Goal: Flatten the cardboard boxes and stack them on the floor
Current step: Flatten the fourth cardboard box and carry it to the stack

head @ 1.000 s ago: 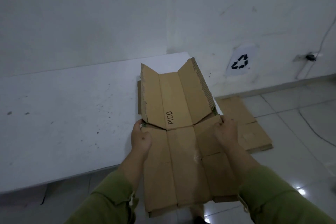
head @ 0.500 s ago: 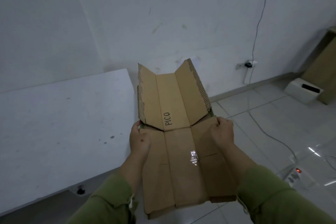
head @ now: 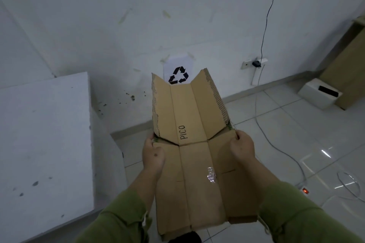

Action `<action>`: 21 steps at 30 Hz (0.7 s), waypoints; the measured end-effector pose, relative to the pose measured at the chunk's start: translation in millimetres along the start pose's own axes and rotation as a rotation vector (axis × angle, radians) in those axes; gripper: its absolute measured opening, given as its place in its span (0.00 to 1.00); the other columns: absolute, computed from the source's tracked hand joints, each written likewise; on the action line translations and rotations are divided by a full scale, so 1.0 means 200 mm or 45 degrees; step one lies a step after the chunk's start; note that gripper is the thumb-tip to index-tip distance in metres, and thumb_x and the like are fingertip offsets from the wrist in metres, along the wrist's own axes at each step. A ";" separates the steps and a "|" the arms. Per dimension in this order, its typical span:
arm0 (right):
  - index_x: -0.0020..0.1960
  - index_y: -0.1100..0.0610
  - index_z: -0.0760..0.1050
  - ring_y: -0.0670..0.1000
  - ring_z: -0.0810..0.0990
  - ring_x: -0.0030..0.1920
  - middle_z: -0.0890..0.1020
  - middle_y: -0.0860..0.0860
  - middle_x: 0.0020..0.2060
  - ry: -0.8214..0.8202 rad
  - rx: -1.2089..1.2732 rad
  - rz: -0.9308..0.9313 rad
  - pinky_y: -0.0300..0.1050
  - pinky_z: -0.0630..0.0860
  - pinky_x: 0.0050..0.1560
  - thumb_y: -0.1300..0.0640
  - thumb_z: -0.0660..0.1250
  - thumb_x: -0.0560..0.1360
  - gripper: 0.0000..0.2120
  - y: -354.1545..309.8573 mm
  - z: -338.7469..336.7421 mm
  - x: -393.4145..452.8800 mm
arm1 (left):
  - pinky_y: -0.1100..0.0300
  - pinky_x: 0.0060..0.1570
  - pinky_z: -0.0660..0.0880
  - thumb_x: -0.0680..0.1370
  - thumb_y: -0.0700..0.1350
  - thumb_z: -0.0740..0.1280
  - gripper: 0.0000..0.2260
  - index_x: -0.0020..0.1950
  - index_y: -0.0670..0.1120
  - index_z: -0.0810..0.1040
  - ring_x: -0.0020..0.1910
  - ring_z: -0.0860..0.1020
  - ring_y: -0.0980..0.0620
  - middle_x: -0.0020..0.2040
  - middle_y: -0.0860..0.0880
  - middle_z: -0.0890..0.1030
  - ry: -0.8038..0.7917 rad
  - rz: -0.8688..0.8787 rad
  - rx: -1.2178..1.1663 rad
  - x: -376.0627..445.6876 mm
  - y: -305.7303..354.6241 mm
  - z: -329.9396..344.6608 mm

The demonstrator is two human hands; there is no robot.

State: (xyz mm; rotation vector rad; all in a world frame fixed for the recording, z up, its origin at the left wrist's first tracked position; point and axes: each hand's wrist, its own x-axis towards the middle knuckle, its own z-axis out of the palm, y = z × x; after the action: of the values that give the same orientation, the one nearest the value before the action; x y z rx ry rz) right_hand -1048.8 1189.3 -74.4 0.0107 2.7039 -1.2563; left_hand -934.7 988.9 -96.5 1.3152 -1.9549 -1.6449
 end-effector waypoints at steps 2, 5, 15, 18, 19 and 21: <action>0.57 0.65 0.75 0.55 0.74 0.48 0.80 0.61 0.53 -0.026 -0.014 0.029 0.44 0.68 0.48 0.68 0.54 0.76 0.14 0.04 0.02 0.17 | 0.46 0.63 0.71 0.74 0.29 0.50 0.27 0.72 0.44 0.63 0.64 0.71 0.38 0.67 0.39 0.71 0.039 -0.023 0.027 0.09 0.02 0.14; 0.59 0.65 0.74 0.58 0.76 0.53 0.79 0.58 0.51 -0.100 -0.018 0.062 0.42 0.68 0.49 0.69 0.54 0.75 0.16 0.09 0.03 0.41 | 0.54 0.58 0.71 0.74 0.28 0.51 0.26 0.71 0.42 0.64 0.62 0.72 0.41 0.67 0.41 0.72 0.044 -0.029 0.029 0.18 0.05 0.31; 0.57 0.66 0.75 0.60 0.76 0.54 0.79 0.61 0.51 -0.301 -0.085 0.039 0.42 0.67 0.47 0.70 0.55 0.74 0.15 0.52 0.39 1.16 | 0.60 0.51 0.71 0.74 0.29 0.50 0.25 0.68 0.41 0.68 0.54 0.74 0.47 0.57 0.45 0.76 0.145 -0.117 0.070 0.72 -0.25 0.88; 0.56 0.67 0.75 0.60 0.76 0.52 0.79 0.62 0.52 -0.379 -0.108 0.009 0.41 0.66 0.46 0.71 0.55 0.74 0.15 0.75 0.60 1.39 | 0.58 0.50 0.73 0.74 0.29 0.50 0.25 0.68 0.42 0.68 0.52 0.74 0.46 0.58 0.45 0.76 0.212 -0.171 0.092 0.92 -0.51 1.06; 0.55 0.67 0.76 0.60 0.76 0.50 0.79 0.62 0.51 -0.404 -0.107 0.012 0.41 0.67 0.44 0.71 0.55 0.74 0.15 0.84 0.70 1.46 | 0.56 0.52 0.74 0.74 0.29 0.50 0.25 0.68 0.42 0.68 0.53 0.75 0.44 0.60 0.43 0.76 0.231 -0.184 0.102 1.00 -0.62 1.13; 0.54 0.67 0.76 0.57 0.75 0.47 0.78 0.59 0.47 -0.429 -0.094 0.016 0.40 0.67 0.40 0.72 0.54 0.74 0.14 1.02 0.88 1.59 | 0.58 0.54 0.72 0.73 0.29 0.50 0.24 0.68 0.40 0.68 0.57 0.75 0.42 0.62 0.40 0.76 0.253 -0.174 0.129 1.15 -0.85 1.26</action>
State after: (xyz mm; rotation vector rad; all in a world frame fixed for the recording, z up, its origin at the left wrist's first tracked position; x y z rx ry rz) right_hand -1323.5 1168.4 -388.8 -0.1763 2.4518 -1.0456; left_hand -1158.1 985.6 -404.9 1.6163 -1.8889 -1.4247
